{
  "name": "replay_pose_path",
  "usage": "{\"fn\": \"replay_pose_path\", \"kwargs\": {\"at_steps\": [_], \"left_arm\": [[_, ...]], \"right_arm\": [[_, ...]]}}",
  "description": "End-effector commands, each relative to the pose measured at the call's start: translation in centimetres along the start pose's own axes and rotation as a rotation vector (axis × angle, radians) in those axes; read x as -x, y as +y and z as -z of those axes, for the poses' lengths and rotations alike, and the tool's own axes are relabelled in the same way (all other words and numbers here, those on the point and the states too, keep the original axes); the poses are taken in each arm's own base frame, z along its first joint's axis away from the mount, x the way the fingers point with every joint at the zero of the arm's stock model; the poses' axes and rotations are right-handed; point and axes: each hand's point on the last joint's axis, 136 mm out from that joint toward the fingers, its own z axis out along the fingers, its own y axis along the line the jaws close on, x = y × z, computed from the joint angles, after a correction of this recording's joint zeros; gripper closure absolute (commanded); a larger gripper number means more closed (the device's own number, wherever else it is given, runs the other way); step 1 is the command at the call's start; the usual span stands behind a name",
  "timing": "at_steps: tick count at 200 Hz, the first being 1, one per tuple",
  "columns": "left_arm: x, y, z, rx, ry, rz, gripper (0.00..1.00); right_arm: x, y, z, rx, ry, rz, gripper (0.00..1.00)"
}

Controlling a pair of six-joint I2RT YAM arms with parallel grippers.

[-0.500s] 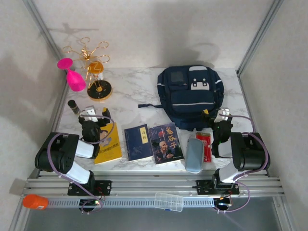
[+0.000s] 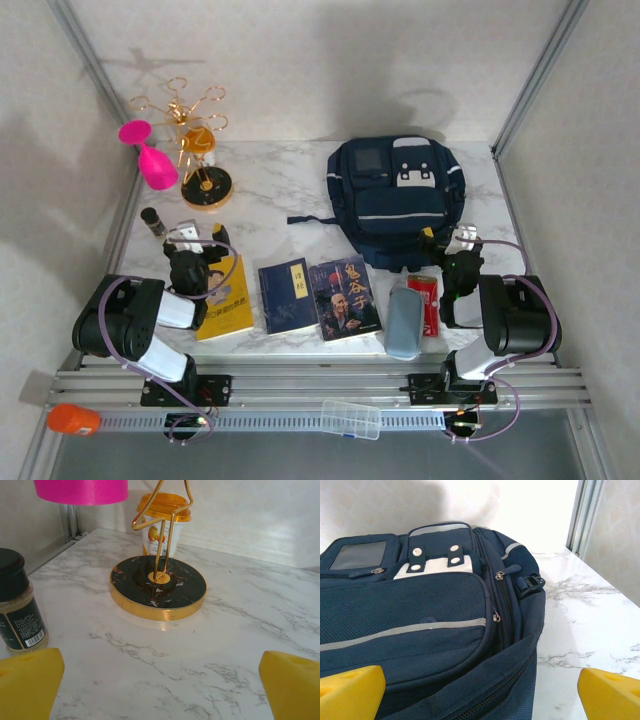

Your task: Pack the student bag

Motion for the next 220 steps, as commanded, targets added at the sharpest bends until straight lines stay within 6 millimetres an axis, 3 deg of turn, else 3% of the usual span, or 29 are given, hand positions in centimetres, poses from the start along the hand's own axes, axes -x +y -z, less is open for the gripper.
{"fn": "replay_pose_path", "kwargs": {"at_steps": [1,140,220], "left_arm": [[1.0,-0.3,-0.3,-0.017,-0.031,0.001,0.01],[1.1,-0.3,-0.3,-0.016,-0.032,0.005,0.01],[3.7,-2.2,-0.4,-0.085,0.046,0.006,0.01]], "right_arm": [[1.3,0.5,-0.3,0.018,-0.044,0.010,0.01],[1.3,0.5,-0.2,0.021,-0.047,0.011,0.01],[3.3,-0.9,0.6,-0.062,-0.055,-0.036,0.01]]}}
